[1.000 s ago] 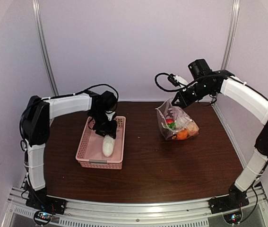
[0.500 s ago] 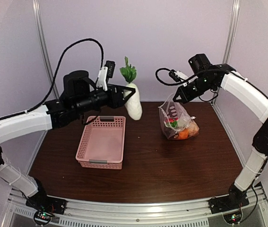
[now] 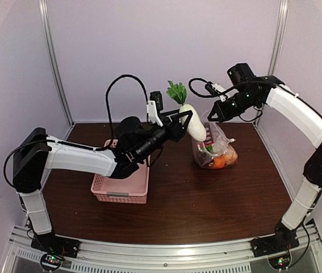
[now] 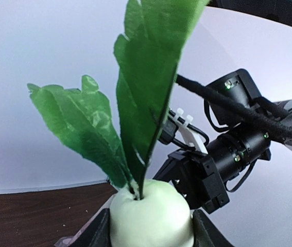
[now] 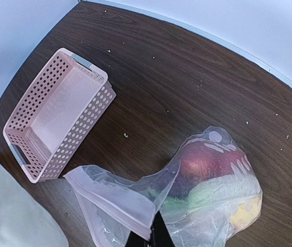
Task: Place the food in the zip-top bag and seal the zipper
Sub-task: Place the fake vegetable in the zipper food storage bag, then adjust the zipper food storage bag at the center of the board.
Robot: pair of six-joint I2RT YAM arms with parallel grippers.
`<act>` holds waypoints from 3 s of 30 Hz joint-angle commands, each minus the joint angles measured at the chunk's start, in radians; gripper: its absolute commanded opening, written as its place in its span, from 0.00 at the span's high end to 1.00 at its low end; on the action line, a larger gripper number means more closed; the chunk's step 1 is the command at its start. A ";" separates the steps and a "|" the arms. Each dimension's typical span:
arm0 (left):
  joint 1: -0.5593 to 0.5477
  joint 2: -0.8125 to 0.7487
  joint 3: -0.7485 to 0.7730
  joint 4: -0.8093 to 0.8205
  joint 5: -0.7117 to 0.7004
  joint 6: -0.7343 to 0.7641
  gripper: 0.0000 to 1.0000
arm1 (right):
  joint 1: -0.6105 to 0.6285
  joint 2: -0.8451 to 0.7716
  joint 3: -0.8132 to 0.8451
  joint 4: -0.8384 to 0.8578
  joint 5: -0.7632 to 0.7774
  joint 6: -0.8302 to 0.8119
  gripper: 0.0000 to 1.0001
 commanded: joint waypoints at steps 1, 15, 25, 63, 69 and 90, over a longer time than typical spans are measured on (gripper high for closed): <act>-0.023 0.076 0.098 0.205 -0.063 -0.028 0.92 | -0.012 -0.035 0.013 0.039 -0.051 0.088 1.00; -0.113 0.344 0.304 0.127 -0.506 0.323 1.00 | -0.074 -0.094 -0.030 0.085 -0.205 0.182 1.00; -0.112 0.479 0.507 0.018 -0.531 0.406 0.61 | -0.095 -0.105 -0.059 0.122 -0.358 0.228 1.00; -0.033 -0.029 0.179 -0.745 -0.171 -0.257 0.49 | -0.182 -0.105 -0.177 0.260 -0.485 0.291 1.00; 0.008 0.025 0.215 -0.750 -0.071 -0.301 0.56 | -0.182 -0.123 -0.199 0.269 -0.477 0.288 1.00; 0.068 0.190 0.409 -0.805 0.133 -0.331 1.00 | -0.176 -0.103 -0.208 0.259 -0.434 0.246 1.00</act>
